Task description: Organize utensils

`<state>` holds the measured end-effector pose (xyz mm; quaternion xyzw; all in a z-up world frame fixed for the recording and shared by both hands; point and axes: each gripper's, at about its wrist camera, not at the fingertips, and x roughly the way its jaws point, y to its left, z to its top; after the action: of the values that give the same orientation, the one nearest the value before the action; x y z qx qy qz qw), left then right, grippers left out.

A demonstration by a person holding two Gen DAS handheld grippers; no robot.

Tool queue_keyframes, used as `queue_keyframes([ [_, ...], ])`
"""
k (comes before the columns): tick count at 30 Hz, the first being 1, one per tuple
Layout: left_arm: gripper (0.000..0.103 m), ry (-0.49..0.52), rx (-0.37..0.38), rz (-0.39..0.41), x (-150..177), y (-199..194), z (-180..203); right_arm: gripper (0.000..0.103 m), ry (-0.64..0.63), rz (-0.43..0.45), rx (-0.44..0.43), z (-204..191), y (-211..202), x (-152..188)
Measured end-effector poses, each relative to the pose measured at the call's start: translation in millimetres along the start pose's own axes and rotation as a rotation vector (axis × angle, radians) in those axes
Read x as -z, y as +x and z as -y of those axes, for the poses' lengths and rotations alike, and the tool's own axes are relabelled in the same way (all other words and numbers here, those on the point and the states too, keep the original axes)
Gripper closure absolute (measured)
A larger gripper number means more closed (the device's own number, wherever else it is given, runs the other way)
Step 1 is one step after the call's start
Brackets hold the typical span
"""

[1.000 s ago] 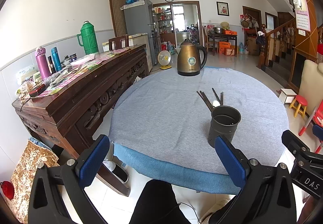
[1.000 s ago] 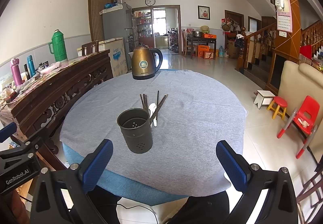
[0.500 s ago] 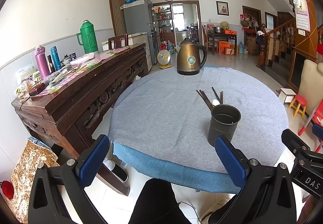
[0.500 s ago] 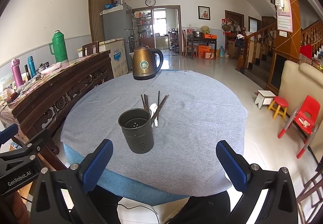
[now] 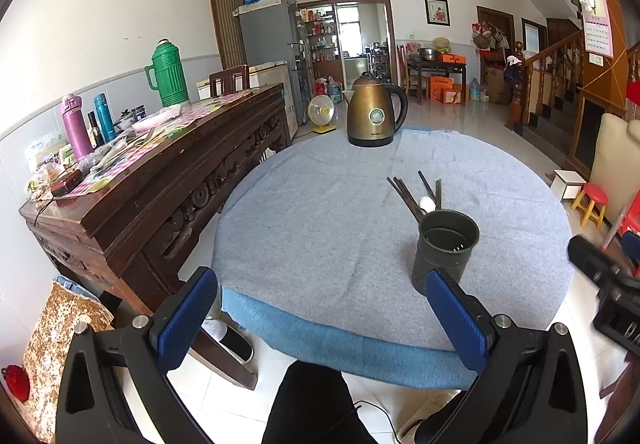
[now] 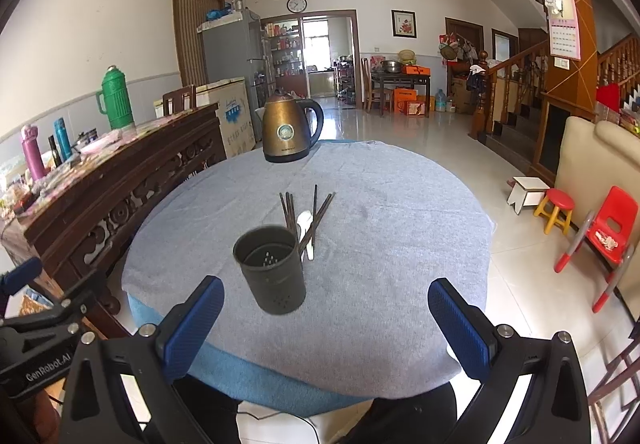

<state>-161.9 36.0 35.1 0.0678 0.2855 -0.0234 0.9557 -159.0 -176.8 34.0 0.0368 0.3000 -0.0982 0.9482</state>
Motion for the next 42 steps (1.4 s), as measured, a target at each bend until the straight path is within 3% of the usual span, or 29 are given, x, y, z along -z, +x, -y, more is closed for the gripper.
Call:
queue_keyframes([
  [4,0.000,-0.001,0.040,-0.047,-17.1,26.4,-5.9,0.000,-0.021,-0.038,0.003,9.8,18.3,-24.8],
  [10,0.000,-0.033,0.079,-0.142,-53.6,97.8,-19.7,0.001,0.085,-0.089,-0.123,43.6,81.1,-67.5],
  [12,0.000,-0.032,0.074,-0.162,-65.5,124.9,-20.8,0.005,0.095,-0.131,-0.148,49.9,113.6,-82.7],
  [14,0.000,-0.038,0.074,-0.186,-75.8,153.4,-21.7,0.017,0.112,-0.172,-0.168,55.0,151.4,-97.3],
  [17,0.002,-0.064,0.118,-0.246,-86.8,200.7,-22.9,0.027,0.180,-0.263,-0.236,61.8,214.2,-114.0],
  [21,0.027,-0.109,0.185,-0.310,-97.2,251.0,-21.7,0.045,0.300,-0.354,-0.366,60.5,294.1,-132.6],
  [23,0.038,-0.128,0.223,-0.343,-102.8,275.7,-17.9,0.052,0.307,-0.390,-0.382,52.7,328.5,-142.7],
  [27,0.042,-0.144,0.271,-0.390,-111.5,310.5,-8.0,0.055,0.277,-0.458,-0.375,32.4,396.1,-159.9],
  [32,0.042,-0.161,0.290,-0.458,-117.2,349.3,2.8,0.055,0.235,-0.544,-0.290,9.6,463.7,-167.8],
  [36,0.042,-0.182,0.293,-0.518,-118.7,376.1,8.2,0.055,0.168,-0.624,-0.228,-11.6,500.4,-164.6],
  [39,0.042,-0.185,0.289,-0.533,-118.3,388.9,10.2,0.056,0.107,-0.634,-0.195,-25.6,509.6,-162.0],
  [42,0.042,-0.187,0.281,-0.548,-116.4,398.1,13.4,0.087,0.021,-0.603,-0.152,-39.8,507.4,-161.1],
])
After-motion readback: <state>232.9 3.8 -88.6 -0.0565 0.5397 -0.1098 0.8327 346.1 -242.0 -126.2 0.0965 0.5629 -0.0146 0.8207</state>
